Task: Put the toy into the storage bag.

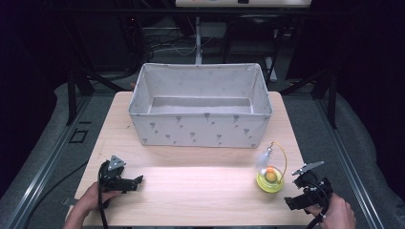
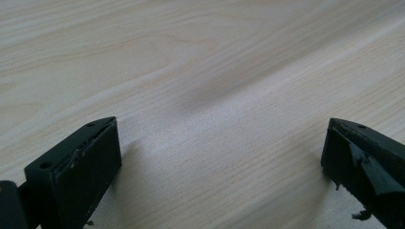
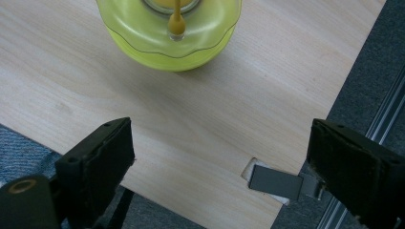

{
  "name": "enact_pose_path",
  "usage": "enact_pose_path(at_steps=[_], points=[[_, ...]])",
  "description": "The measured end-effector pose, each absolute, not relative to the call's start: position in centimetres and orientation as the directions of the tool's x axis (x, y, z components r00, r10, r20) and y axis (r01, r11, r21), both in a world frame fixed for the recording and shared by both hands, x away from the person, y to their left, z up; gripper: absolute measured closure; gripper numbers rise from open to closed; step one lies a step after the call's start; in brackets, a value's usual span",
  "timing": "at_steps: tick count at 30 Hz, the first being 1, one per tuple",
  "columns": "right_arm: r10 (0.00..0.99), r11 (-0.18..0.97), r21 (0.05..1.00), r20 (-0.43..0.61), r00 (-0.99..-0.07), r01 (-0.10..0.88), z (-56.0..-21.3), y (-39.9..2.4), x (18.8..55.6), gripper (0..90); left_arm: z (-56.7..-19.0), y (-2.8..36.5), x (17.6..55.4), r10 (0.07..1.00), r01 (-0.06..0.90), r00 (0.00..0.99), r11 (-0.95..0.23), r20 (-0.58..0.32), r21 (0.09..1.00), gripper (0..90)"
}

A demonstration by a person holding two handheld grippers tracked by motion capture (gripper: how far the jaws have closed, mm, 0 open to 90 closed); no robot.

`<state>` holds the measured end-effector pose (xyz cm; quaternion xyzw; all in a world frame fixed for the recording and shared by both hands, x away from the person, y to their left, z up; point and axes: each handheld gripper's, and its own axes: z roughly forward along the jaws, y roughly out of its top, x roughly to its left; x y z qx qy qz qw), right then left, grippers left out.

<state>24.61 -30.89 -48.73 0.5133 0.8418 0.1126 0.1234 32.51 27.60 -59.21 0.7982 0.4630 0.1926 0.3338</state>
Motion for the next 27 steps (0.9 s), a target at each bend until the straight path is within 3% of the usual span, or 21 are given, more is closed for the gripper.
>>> enact_pose_path(at_steps=[27], points=[[0.859,0.502,0.314,-0.072,-0.507,0.806,-45.4,-29.4,26.0,7.3,-59.2,27.6,32.5,0.867,0.61,0.497,-0.349,-0.001,0.711,0.0]])
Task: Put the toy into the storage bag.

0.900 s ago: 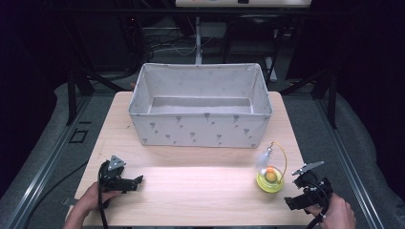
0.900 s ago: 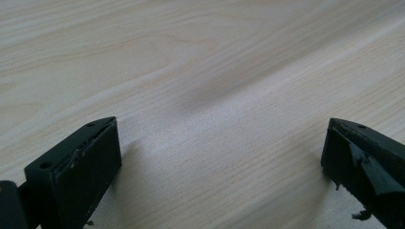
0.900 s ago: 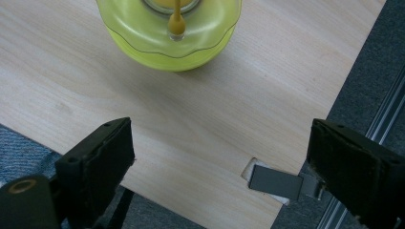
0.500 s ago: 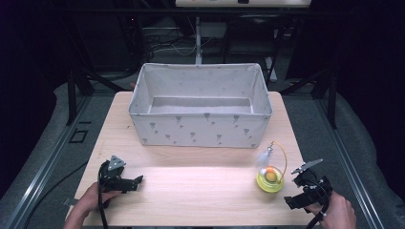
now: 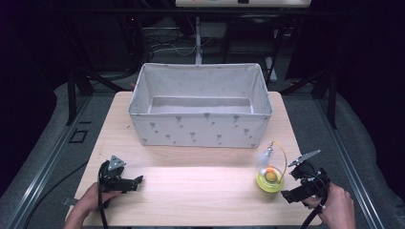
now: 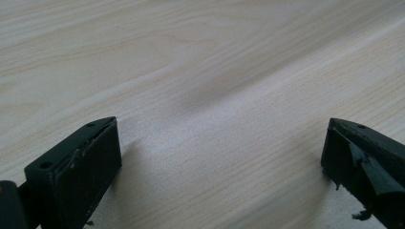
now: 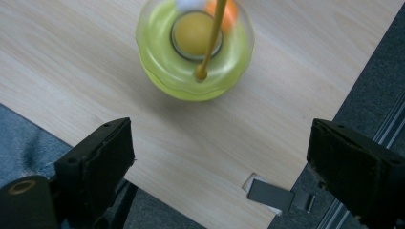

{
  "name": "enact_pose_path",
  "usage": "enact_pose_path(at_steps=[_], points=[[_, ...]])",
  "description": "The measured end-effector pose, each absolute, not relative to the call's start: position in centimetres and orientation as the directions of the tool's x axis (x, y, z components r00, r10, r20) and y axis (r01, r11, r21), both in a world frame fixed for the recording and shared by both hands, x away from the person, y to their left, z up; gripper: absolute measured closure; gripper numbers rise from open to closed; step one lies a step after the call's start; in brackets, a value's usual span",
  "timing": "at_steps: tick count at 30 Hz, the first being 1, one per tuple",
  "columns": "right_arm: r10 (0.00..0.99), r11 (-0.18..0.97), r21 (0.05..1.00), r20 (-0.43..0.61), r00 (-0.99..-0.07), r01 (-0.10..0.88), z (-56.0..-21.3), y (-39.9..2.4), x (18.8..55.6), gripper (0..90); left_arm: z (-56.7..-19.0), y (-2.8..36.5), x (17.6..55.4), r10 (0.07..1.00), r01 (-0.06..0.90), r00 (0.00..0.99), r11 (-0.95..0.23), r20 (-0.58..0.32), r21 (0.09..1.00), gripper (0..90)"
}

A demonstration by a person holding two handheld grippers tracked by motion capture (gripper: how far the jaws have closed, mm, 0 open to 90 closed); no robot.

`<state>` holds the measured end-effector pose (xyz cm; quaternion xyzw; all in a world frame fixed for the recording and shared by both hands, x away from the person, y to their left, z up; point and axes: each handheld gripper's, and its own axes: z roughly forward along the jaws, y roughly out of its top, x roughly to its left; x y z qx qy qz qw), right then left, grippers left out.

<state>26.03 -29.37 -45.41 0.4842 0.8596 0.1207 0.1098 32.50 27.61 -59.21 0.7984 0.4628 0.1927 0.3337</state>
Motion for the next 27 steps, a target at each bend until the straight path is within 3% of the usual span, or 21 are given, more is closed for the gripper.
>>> enact_pose_path(at_steps=[16,20,21,22,24,25,27], points=[[0.811,0.572,0.307,-0.078,-0.58,0.76,-43.1,-27.5,28.2,10.5,-59.2,27.6,32.5,0.868,0.61,0.497,-0.349,-0.001,0.711,0.0],[0.81,0.573,0.315,-0.08,-0.58,0.757,-42.8,-27.2,28.9,16.9,-59.2,27.6,32.5,0.868,0.61,0.497,-0.349,-0.001,0.711,0.0],[0.803,0.583,0.312,-0.083,-0.59,0.75,-42.6,-27.2,29.3,25.2,-59.2,27.6,32.5,0.868,0.611,0.497,-0.348,-0.002,0.711,0.0],[0.803,0.583,0.312,-0.083,-0.59,0.75,-42.6,-27.2,29.3,25.2,-59.2,27.6,32.5,0.868,0.611,0.497,-0.348,-0.002,0.711,0.0],[0.801,0.588,0.307,-0.089,-0.593,0.748,-42.1,-27.1,29.7,37.9,-59.2,27.6,32.5,0.868,0.611,0.497,-0.348,-0.002,0.711,0.0],[0.801,0.588,0.307,-0.089,-0.593,0.748,-42.1,-27.1,29.7,37.9,-59.2,27.6,32.5,0.867,0.611,0.498,-0.349,-0.002,0.711,0.0],[0.794,0.597,0.303,-0.086,-0.602,0.743,-41.5,-27.1,30.1,48.0,-59.2,27.6,32.5,0.867,0.61,0.498,-0.349,-0.002,0.711,0.0]])
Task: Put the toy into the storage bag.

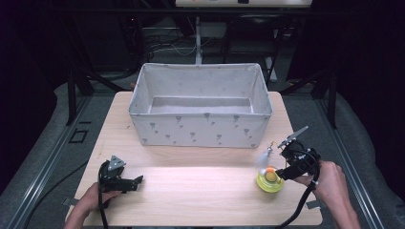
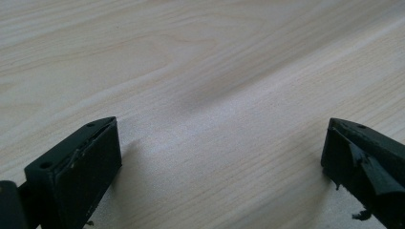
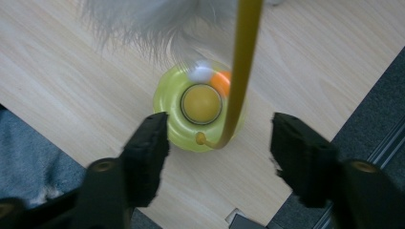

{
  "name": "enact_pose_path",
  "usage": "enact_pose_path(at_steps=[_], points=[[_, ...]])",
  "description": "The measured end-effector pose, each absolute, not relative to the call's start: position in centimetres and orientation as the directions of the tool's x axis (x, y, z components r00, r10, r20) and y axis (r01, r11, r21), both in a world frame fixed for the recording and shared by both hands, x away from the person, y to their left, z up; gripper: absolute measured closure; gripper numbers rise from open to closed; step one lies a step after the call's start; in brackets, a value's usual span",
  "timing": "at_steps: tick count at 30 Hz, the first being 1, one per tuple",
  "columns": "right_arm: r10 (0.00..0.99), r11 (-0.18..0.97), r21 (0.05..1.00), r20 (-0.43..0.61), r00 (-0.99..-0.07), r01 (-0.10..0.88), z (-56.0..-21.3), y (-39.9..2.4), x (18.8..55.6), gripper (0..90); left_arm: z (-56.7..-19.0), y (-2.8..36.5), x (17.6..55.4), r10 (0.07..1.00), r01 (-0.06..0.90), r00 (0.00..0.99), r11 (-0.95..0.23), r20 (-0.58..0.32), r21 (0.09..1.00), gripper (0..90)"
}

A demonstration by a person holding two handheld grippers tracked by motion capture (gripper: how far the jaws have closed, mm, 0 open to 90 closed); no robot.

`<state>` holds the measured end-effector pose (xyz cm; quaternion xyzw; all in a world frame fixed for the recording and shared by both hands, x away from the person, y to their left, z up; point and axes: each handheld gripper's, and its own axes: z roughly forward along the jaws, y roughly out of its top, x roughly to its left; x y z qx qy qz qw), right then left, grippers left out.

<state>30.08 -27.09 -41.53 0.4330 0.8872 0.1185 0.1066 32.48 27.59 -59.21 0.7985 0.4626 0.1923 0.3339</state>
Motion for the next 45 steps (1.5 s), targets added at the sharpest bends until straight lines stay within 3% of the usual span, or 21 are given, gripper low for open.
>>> enact_pose_path(at_steps=[19,35,45], points=[[0.756,0.65,0.224,-0.095,-0.647,0.726,-39.6,-26.0,31.3,87.2,-59.2,27.6,32.5,0.866,0.61,0.499,-0.35,-0.002,0.711,0.0],[0.729,0.681,0.205,-0.103,-0.677,0.703,-39.0,-24.9,31.8,88.0,-59.2,27.6,32.5,0.866,0.609,0.5,-0.35,-0.002,0.712,0.0],[0.719,0.686,0.246,-0.085,-0.69,0.684,-38.1,-24.1,32.4,88.0,-59.2,27.6,32.5,0.866,0.609,0.499,-0.35,-0.002,0.712,0.0]])
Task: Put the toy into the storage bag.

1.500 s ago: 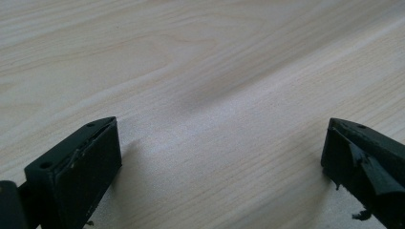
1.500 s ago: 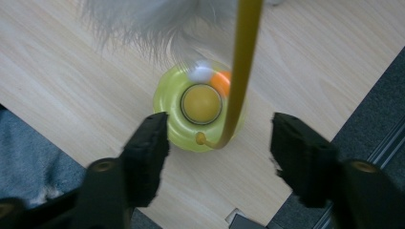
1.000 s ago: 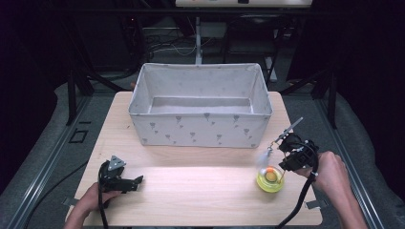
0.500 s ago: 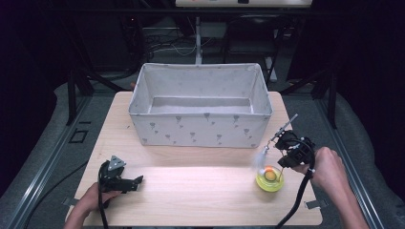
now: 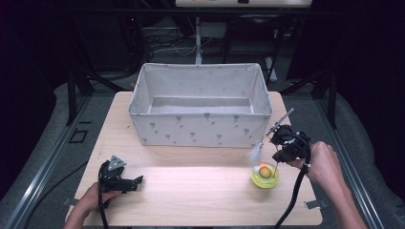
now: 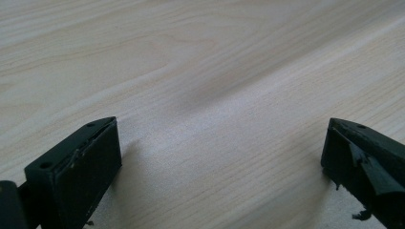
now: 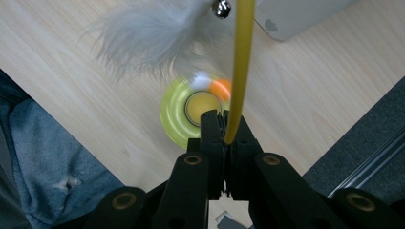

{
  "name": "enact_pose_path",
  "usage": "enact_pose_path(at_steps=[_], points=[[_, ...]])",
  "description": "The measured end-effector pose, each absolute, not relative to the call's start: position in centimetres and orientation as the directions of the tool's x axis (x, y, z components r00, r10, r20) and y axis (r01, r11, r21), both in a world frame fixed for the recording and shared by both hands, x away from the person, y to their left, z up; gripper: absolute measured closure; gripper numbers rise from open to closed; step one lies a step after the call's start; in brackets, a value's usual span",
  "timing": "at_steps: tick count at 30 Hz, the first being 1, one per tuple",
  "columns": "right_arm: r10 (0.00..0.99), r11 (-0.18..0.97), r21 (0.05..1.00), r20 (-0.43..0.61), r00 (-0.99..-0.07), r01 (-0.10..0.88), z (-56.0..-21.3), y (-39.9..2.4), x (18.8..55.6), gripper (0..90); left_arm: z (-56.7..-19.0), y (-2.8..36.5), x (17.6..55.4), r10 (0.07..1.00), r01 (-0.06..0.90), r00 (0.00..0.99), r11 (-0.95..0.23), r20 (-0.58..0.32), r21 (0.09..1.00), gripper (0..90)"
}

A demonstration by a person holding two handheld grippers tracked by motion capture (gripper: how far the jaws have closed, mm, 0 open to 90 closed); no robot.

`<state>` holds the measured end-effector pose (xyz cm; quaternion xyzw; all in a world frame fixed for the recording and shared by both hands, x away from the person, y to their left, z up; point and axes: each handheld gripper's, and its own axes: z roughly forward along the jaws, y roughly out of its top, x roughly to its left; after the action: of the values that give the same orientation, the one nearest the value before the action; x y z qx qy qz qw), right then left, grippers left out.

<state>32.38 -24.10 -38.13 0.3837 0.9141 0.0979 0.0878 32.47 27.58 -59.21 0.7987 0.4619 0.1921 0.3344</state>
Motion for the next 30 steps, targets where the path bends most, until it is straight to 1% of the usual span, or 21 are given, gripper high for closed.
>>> enact_pose_path(at_steps=[2,8,13,14,15,30], points=[[0.719,0.683,0.26,-0.079,-0.69,0.682,-38.2,-23.8,32.6,88.0,-59.2,27.6,32.5,0.866,0.609,0.5,-0.35,-0.002,0.711,0.0],[0.703,0.701,0.25,-0.086,-0.706,0.668,-38.2,-23.2,33.4,88.0,-59.2,27.6,32.5,0.866,0.61,0.5,-0.35,-0.002,0.711,0.0],[0.702,0.698,0.264,-0.07,-0.709,0.666,-38.3,-22.8,34.0,88.0,-59.2,27.6,32.5,0.866,0.61,0.5,-0.35,-0.002,0.711,0.0],[0.695,0.708,0.254,-0.08,-0.715,0.659,-38.2,-22.7,34.2,88.0,-59.2,27.6,32.5,0.866,0.609,0.5,-0.35,-0.002,0.712,0.0],[0.7,0.698,0.272,-0.062,-0.711,0.663,-38.3,-22.6,34.3,88.0,-59.2,27.6,32.5,0.866,0.609,0.5,-0.35,-0.002,0.712,0.0],[0.668,0.724,0.288,-0.069,-0.741,0.627,-37.3,-20.6,35.7,88.0,-59.2,27.6,32.5,0.866,0.61,0.5,-0.35,-0.002,0.711,0.0]])
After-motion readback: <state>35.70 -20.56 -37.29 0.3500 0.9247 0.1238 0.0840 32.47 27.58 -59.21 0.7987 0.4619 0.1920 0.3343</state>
